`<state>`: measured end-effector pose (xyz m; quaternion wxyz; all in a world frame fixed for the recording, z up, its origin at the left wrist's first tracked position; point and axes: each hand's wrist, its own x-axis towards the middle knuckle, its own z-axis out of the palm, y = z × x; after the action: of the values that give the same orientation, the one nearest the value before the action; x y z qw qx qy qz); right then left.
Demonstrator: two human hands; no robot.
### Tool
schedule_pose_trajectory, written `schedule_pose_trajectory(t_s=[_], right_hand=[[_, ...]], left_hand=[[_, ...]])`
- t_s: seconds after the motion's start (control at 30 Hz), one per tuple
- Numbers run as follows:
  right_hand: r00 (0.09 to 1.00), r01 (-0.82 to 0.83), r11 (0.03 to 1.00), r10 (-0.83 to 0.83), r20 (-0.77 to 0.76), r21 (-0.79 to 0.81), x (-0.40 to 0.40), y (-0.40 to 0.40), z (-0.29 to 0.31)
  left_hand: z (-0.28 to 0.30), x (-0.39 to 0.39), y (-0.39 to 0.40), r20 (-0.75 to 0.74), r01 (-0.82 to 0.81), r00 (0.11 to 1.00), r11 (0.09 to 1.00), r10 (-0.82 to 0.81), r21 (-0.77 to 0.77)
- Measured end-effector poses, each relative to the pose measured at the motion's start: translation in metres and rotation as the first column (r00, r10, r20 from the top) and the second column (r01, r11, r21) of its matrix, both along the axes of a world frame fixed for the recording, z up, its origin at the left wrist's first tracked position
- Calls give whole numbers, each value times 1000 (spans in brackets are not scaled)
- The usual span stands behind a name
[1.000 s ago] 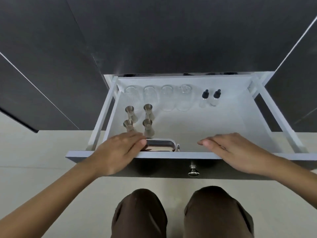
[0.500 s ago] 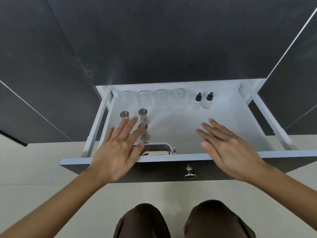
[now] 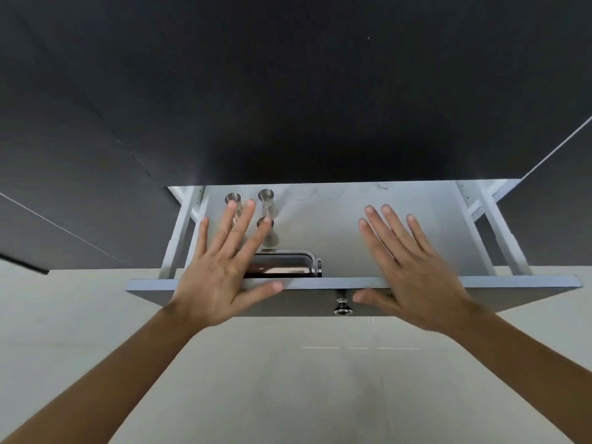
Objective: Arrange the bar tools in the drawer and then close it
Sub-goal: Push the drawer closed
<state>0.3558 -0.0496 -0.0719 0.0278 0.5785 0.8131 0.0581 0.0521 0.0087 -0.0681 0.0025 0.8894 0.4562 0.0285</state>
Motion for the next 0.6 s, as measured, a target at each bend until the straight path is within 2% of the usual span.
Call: schedule_pose_trajectory(t_s=[0.17,0.3,0.4,0.47,0.6], right_hand=[[994,104,994,-102,-43,33,1,24,1],[940,310,951,-305,-153,12,-4,37,2],[839,487,873,-474,-266,-21,-13,42,-1],[746,587,806,-575,-335,-75,-21,43,-4],[527,729,648,-737,-423,-221,-36,52,-3]], left_hand=[[-1,8,30,-101,-9,995,997,16,74],[-1,15,46,-104,-143,983,987,150,75],[-2,23,49,-46,-302,951,952,305,56],[-5,33,47,26,-416,909,909,416,-11],[-5,58,39,110,-638,731,732,673,-238]])
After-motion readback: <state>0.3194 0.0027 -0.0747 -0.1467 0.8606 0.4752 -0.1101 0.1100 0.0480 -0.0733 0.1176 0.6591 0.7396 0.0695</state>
